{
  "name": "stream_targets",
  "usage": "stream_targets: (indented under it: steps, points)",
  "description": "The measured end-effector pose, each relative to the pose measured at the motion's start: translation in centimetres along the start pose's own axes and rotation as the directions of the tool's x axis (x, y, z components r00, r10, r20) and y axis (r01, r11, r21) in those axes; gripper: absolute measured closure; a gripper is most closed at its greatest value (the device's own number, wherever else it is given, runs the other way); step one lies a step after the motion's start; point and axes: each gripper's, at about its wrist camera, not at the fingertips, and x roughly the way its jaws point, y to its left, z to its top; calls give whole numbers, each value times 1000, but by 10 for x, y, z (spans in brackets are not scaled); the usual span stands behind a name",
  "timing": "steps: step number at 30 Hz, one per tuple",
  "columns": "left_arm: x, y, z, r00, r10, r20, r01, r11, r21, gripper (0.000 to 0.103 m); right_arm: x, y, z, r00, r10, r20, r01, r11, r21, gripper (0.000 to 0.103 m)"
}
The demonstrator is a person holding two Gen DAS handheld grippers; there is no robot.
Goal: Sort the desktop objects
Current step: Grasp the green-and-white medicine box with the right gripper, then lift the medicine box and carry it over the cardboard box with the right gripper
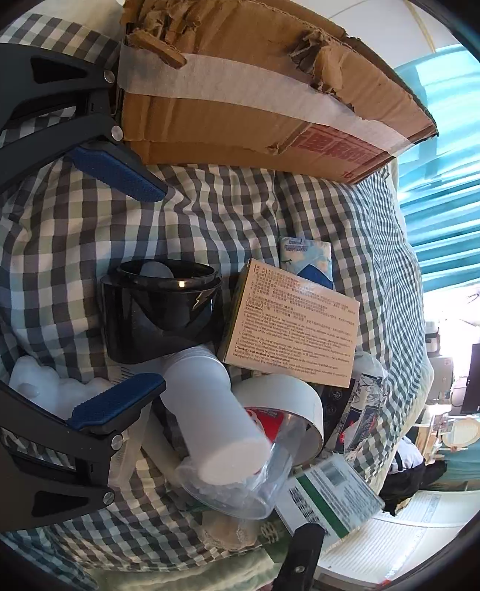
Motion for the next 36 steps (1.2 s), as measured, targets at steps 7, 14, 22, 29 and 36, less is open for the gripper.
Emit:
stream_targets:
  steps: [7, 14, 22, 29, 36]
  points:
    - [15, 2, 3, 1000, -2, -17, 2, 1000, -13, 9, 18, -6, 7, 999, -28, -16, 29, 999, 34, 0]
    - [13, -1, 3, 999, -32, -5, 32, 999, 8, 31, 18, -15, 6, 999, -45, -12, 45, 997, 69, 0]
    - [2, -4, 4, 996, -91, 13, 91, 994, 60, 56, 0, -29, 12, 999, 23, 23, -27, 989, 148, 0]
    - [-20, 6, 18, 993, -108, 50, 105, 993, 57, 86, 1, -1, 29, 994, -110, -29, 111, 993, 32, 0]
    - [-34, 20, 26, 987, -140, 82, 140, 990, 12, 91, 24, 73, 40, 912, -407, -55, 379, 886, -268, 0]
